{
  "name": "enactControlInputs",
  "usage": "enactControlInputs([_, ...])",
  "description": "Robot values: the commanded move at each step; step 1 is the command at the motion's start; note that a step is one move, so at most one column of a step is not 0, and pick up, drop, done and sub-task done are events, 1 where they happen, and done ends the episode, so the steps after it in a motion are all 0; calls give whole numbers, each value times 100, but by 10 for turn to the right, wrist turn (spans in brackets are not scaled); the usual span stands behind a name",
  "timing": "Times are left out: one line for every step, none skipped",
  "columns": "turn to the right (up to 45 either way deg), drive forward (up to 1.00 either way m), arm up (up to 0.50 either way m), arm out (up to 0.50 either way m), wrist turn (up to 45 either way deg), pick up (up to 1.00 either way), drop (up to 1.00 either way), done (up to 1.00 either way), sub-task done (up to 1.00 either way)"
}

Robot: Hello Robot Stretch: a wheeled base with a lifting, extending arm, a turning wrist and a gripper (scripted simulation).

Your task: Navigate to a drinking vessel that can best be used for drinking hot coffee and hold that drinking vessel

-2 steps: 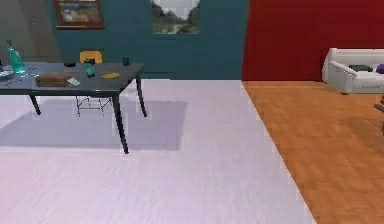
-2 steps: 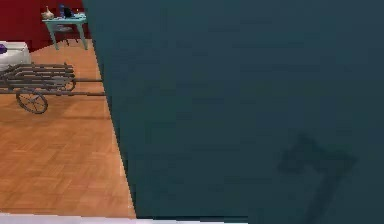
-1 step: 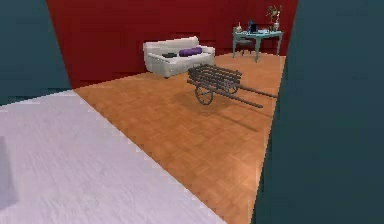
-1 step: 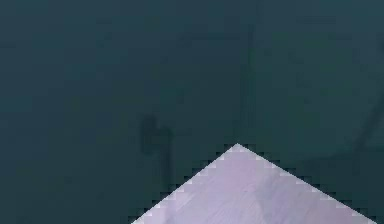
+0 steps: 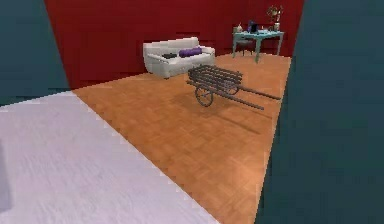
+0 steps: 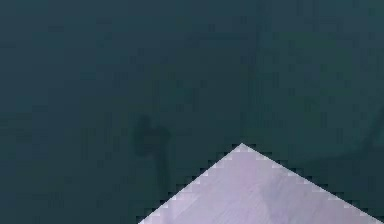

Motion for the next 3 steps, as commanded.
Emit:
enactControlInputs([-450,0,0,0,0,0,0,0,0])
enactControlInputs([0,100,0,0,0,0,0,0,0])
enactControlInputs([-30,0,0,0,0,0,0,0,0])
